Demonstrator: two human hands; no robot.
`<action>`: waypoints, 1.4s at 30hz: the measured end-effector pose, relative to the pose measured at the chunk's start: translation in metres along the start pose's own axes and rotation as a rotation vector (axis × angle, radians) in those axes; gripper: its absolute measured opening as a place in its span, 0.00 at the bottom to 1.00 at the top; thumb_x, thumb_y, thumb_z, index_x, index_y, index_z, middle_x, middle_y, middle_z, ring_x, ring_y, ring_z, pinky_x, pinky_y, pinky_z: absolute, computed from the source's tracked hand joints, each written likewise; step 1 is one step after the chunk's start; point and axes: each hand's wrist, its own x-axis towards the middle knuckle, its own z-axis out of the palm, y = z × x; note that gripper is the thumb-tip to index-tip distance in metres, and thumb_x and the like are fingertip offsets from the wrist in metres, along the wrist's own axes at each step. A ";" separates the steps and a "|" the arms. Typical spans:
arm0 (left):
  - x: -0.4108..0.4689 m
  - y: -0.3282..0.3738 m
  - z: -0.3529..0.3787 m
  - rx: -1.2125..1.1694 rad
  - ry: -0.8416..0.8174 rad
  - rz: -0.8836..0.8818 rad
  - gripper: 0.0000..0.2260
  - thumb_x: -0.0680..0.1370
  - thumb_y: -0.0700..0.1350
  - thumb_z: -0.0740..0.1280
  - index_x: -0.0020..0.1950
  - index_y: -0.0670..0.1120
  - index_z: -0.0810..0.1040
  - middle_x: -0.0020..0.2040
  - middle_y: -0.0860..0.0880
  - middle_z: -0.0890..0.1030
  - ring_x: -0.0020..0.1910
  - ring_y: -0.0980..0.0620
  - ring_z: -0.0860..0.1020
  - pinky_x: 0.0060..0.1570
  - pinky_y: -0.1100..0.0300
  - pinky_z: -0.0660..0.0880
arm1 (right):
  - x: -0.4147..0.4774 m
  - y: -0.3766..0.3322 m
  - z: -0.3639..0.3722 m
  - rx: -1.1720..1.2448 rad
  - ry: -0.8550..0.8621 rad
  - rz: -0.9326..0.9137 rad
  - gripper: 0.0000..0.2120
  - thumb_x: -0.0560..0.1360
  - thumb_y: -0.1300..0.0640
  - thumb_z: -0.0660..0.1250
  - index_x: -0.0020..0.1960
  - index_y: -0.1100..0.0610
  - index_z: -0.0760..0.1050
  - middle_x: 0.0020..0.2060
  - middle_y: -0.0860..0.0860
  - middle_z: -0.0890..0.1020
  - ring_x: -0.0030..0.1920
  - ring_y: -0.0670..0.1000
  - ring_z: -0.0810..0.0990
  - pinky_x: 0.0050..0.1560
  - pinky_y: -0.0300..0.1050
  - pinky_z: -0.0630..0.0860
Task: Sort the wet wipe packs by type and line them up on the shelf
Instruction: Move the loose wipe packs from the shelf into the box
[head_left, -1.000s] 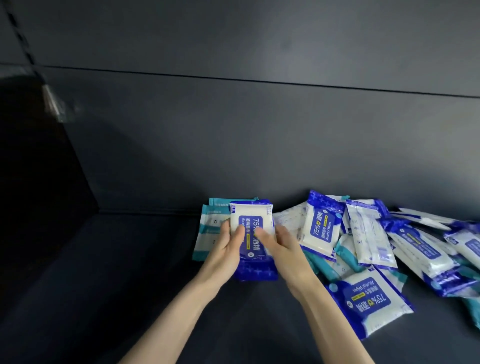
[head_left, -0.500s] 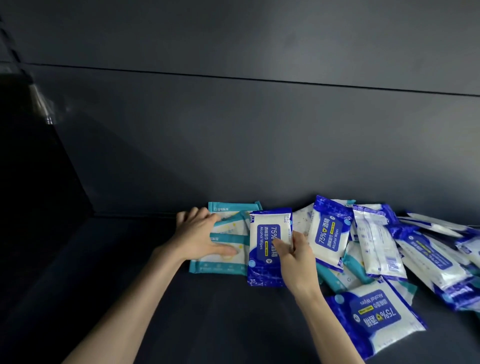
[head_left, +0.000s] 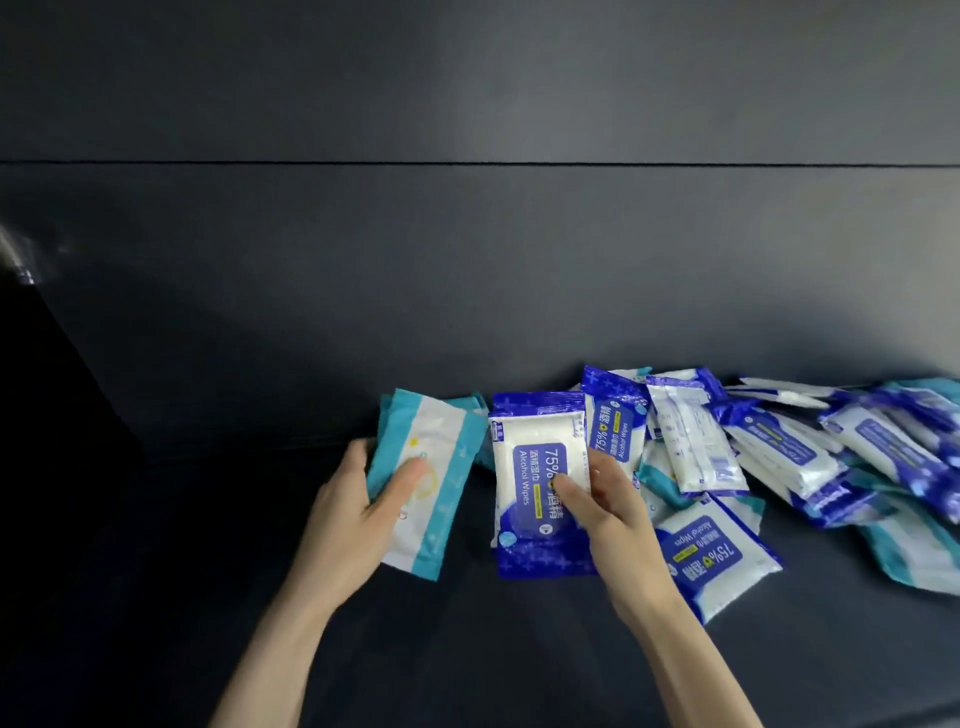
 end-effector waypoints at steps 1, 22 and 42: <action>-0.007 0.008 0.008 -0.076 -0.030 -0.004 0.04 0.76 0.49 0.66 0.49 0.53 0.73 0.42 0.58 0.82 0.42 0.65 0.79 0.36 0.73 0.71 | -0.010 -0.003 -0.004 0.020 0.011 -0.002 0.07 0.78 0.62 0.63 0.54 0.55 0.74 0.45 0.51 0.84 0.45 0.49 0.83 0.44 0.41 0.78; -0.320 0.097 0.241 -0.458 -0.810 -0.075 0.06 0.79 0.48 0.62 0.54 0.49 0.71 0.47 0.50 0.80 0.41 0.61 0.80 0.35 0.70 0.74 | -0.350 0.033 -0.235 0.034 0.808 0.019 0.17 0.71 0.52 0.68 0.56 0.56 0.69 0.49 0.53 0.84 0.47 0.54 0.84 0.44 0.51 0.82; -0.562 0.140 0.470 -0.156 -1.511 -0.104 0.09 0.80 0.46 0.61 0.57 0.47 0.64 0.49 0.48 0.78 0.40 0.61 0.81 0.34 0.66 0.77 | -0.579 0.126 -0.456 0.053 1.336 0.331 0.12 0.74 0.51 0.68 0.53 0.52 0.68 0.50 0.50 0.82 0.48 0.48 0.83 0.48 0.54 0.81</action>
